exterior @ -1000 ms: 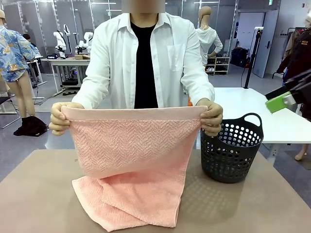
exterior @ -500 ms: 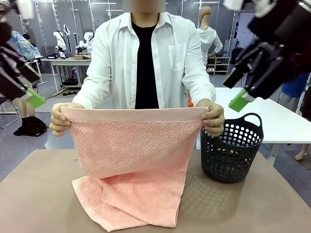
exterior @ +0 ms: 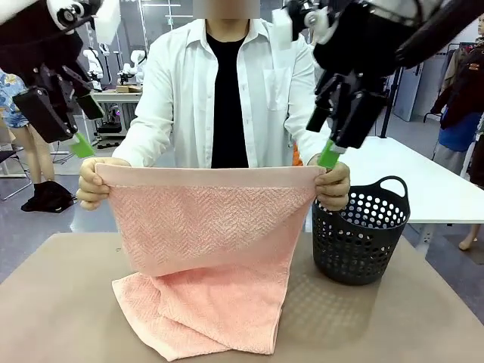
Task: Fold the towel.
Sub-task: Grab the top end of the 100 cm Hotel Towel extended by the human.
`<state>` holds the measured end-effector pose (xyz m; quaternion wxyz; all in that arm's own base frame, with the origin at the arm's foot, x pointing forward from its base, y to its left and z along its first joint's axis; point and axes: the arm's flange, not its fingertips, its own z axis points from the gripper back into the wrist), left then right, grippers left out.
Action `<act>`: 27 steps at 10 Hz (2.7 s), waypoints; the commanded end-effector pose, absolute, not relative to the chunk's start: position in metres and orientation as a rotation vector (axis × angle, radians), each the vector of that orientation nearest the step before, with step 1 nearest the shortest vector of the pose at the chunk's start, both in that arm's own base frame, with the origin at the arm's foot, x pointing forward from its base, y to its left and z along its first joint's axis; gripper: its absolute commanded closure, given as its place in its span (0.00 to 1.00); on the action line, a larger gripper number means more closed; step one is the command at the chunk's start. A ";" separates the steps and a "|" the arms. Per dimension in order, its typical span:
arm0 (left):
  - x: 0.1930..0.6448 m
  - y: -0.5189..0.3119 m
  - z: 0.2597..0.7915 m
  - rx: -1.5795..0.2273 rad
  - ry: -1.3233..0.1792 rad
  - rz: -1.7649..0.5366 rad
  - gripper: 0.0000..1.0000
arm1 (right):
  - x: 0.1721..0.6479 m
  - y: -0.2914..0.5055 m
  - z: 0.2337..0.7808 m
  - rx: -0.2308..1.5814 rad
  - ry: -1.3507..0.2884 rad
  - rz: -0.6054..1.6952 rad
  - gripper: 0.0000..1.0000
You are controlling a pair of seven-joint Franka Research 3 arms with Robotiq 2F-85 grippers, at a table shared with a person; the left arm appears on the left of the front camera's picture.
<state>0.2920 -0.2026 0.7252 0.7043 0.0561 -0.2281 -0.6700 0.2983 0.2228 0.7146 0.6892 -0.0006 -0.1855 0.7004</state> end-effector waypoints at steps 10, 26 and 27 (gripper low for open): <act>0.335 -0.211 0.655 0.117 -0.370 -1.606 0.00 | 0.356 0.284 0.672 -0.199 -0.296 1.445 0.00; 0.355 -0.218 0.616 0.065 -0.351 -1.565 1.00 | 0.367 0.280 0.626 -0.156 -0.236 1.442 1.00; 0.355 -0.218 0.617 0.069 -0.355 -1.563 1.00 | 0.367 0.281 0.626 -0.158 -0.236 1.445 1.00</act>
